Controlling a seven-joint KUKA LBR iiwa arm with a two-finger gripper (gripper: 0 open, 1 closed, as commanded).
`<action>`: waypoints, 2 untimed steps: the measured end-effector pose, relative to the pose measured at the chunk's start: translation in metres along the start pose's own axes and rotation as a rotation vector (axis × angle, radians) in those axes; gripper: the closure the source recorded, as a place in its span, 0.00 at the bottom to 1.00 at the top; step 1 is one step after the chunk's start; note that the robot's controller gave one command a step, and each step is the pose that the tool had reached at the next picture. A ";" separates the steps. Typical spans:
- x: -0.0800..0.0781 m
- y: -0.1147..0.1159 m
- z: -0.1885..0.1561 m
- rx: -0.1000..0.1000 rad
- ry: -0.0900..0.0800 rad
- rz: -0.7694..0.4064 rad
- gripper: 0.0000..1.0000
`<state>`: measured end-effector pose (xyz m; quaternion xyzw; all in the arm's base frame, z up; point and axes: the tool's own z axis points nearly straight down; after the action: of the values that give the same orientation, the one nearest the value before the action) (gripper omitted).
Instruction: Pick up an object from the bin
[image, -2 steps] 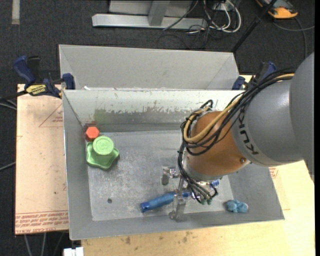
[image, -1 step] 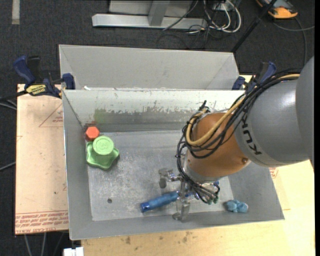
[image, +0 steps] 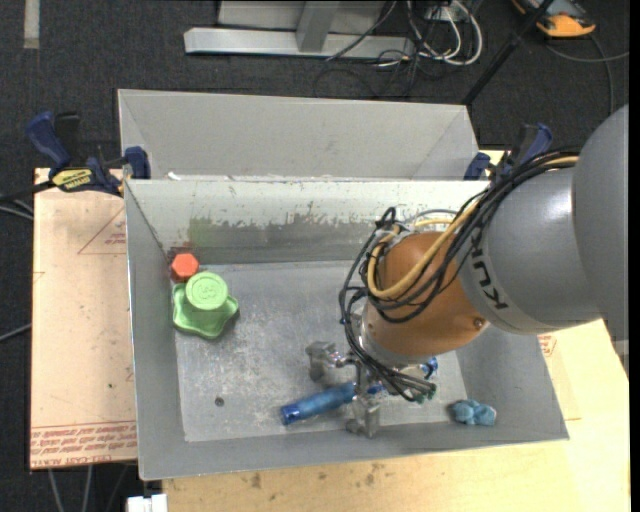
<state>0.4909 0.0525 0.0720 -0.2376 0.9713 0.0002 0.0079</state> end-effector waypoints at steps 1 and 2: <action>-0.002 0.000 -0.001 0.001 -0.007 0.004 0.00; -0.001 0.000 0.000 -0.001 -0.001 0.003 1.00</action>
Offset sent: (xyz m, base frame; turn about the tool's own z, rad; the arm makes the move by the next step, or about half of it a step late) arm 0.0000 0.0000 0.0000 0.0000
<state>0.4913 0.0529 0.0720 -0.2360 0.9717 0.0010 0.0084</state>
